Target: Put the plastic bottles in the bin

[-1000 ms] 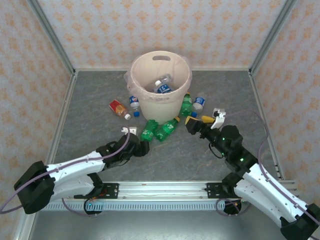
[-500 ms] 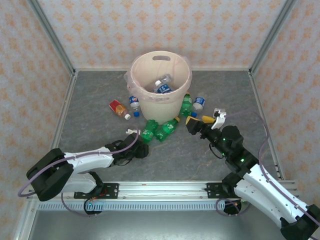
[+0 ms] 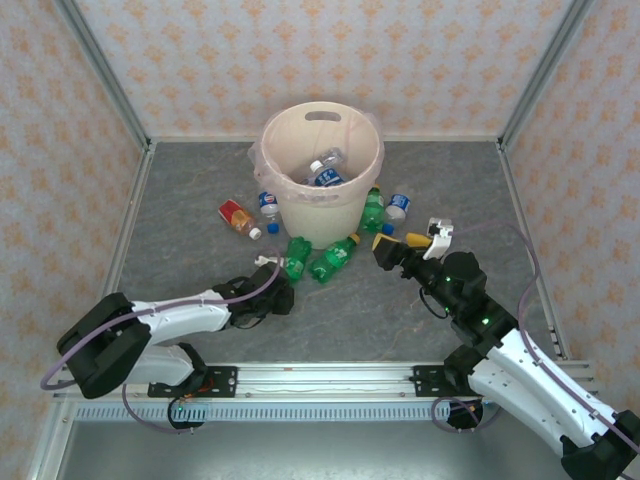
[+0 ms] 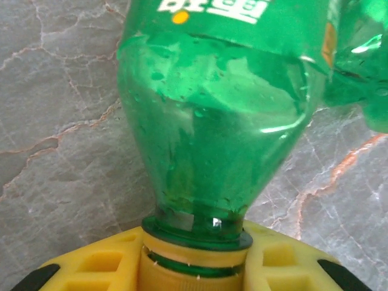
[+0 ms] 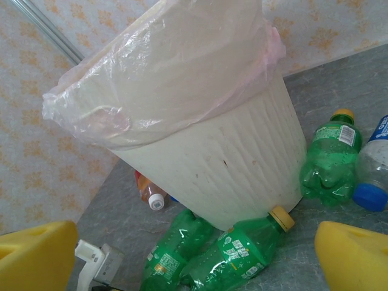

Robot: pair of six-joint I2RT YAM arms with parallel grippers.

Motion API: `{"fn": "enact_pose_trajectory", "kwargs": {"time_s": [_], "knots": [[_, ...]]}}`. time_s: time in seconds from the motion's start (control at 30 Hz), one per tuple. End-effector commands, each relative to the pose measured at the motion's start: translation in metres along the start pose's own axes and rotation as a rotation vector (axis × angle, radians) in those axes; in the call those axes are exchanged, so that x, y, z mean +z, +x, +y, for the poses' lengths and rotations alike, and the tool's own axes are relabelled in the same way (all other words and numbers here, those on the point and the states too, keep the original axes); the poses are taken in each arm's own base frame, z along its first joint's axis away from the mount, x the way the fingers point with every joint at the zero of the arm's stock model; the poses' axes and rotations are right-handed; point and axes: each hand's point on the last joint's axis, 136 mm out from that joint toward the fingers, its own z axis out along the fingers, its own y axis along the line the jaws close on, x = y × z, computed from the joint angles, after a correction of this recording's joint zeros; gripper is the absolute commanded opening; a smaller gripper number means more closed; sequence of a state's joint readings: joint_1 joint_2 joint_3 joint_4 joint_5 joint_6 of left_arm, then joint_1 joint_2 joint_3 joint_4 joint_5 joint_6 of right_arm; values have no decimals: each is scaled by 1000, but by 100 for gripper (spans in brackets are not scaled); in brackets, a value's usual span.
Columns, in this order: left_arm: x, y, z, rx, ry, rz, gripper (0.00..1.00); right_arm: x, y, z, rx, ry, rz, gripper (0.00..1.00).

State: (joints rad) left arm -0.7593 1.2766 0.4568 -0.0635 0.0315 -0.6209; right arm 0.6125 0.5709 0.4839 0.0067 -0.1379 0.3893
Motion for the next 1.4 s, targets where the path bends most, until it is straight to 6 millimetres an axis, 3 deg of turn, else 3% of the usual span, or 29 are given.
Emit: {"fn": "enact_pose_trajectory", "kwargs": {"time_s": [0.0,0.27,0.53,0.83,1.0,1.37], "knots": [[-11,-9,-3,-21,27,-49,23,-4,-10,6,-7,-13,-30,100],[-38,-14,2,-72,66,-117,22,-9,-19,9,-36,-3,-44,100],[-75,-19,19,-184,81,-222,21,-13,-38,17,-48,-13,-104,100],[-160,-77,25,-286,91,-481,21,-10,-47,26,-54,-27,-102,100],[-203,-109,13,-265,114,-558,21,-13,-54,31,-62,-40,-118,100],[-249,-158,-12,-200,97,-623,21,-11,-53,35,-63,-60,-108,100]]}}
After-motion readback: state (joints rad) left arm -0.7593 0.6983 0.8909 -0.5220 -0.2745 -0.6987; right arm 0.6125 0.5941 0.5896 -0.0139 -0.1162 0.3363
